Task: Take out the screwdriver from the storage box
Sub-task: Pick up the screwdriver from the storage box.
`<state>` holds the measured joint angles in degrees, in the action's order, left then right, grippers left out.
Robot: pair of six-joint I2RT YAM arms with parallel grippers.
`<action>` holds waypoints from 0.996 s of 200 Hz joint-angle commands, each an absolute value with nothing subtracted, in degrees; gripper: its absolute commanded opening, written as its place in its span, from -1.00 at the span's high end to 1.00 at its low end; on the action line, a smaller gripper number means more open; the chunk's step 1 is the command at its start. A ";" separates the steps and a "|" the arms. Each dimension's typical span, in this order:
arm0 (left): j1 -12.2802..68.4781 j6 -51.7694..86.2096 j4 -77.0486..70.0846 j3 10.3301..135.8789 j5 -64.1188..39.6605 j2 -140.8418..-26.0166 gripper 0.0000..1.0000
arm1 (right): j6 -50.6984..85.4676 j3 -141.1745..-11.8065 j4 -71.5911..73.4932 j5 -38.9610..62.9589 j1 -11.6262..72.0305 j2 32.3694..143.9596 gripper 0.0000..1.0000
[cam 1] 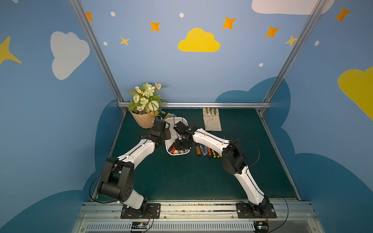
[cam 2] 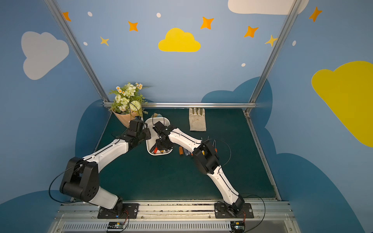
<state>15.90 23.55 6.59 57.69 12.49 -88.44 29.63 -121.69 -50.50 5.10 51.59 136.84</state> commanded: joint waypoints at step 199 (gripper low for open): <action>15.53 25.64 5.54 57.39 12.56 -85.69 0.95 | 27.20 -123.36 -54.67 5.00 51.76 141.26 1.00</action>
<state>15.86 24.08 8.08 56.99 14.39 -88.40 28.03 -126.41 -55.75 6.09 51.59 142.56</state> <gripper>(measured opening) 0.082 0.222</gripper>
